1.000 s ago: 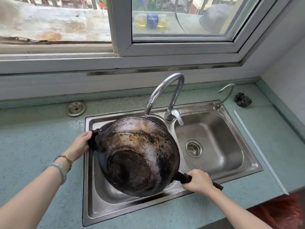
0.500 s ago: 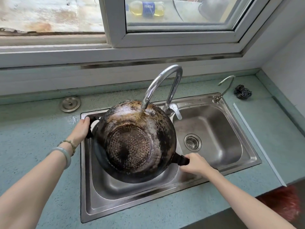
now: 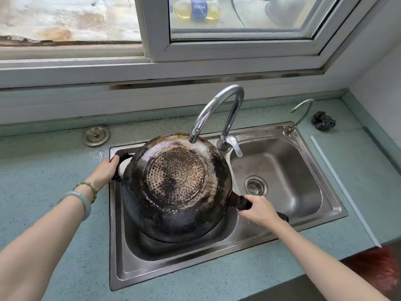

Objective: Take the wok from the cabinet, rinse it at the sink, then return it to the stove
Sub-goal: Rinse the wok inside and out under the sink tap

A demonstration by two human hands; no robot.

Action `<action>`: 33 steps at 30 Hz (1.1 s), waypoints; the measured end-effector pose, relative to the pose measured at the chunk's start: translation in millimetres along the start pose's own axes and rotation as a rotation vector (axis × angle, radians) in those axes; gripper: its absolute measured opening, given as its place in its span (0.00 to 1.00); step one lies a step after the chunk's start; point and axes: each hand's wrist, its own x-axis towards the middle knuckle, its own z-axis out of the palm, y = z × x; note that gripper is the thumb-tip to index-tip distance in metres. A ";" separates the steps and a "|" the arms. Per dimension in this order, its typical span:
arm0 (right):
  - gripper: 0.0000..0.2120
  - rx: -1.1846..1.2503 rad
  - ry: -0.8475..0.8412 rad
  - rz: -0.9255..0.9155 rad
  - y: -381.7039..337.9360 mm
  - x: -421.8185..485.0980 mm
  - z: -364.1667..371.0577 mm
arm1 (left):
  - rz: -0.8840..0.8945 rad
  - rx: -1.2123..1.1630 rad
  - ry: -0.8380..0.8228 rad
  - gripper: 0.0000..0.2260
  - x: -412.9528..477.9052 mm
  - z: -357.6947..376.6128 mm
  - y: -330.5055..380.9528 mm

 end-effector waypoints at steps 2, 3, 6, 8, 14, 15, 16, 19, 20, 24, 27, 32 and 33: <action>0.07 0.010 -0.010 0.009 -0.2 -1.2 0.8 | -0.035 -0.061 -0.014 0.20 -0.1 -3.4 -0.8; 0.08 0.021 -0.018 0.011 -0.8 -1.7 1.7 | -0.046 -0.090 -0.013 0.19 -4.6 -4.5 2.4; 0.10 0.070 -0.013 0.025 -1.4 -2.4 6.3 | -0.085 -0.158 -0.032 0.15 -14.1 -6.7 6.0; 0.11 0.094 -0.013 0.047 -1.6 -2.0 10.2 | -0.087 -0.185 -0.048 0.13 -16.2 -10.7 4.2; 0.12 0.159 -0.043 0.094 0.9 -2.9 18.6 | -0.130 -0.248 -0.088 0.11 -2.9 -17.3 -4.2; 0.13 0.166 -0.044 0.099 2.1 -3.5 19.0 | -0.142 -0.264 -0.083 0.10 -5.2 -15.2 0.1; 0.14 0.169 -0.044 0.103 2.8 -3.8 18.9 | -0.154 -0.272 -0.092 0.09 -6.8 -13.0 3.3; 0.16 0.192 -0.042 0.106 4.9 -4.2 17.5 | -0.189 -0.303 -0.117 0.12 -11.1 -5.5 9.8; 0.17 0.200 -0.045 0.107 5.5 -4.1 17.1 | -0.202 -0.311 -0.123 0.12 -9.9 -4.2 9.2; 0.14 0.213 -0.053 0.098 8.9 -7.6 16.7 | -0.247 -0.322 -0.111 0.12 -11.6 -2.4 11.2; 0.13 0.187 -0.026 0.092 12.9 -12.0 17.9 | -0.250 -0.343 -0.106 0.12 -10.9 2.5 12.3; 0.13 0.026 0.074 0.123 17.1 -18.1 7.2 | -0.278 -0.353 -0.128 0.09 -19.9 12.9 17.2; 0.12 -0.010 0.107 0.106 17.7 -19.0 4.1 | -0.274 -0.368 -0.126 0.09 -23.5 15.3 18.6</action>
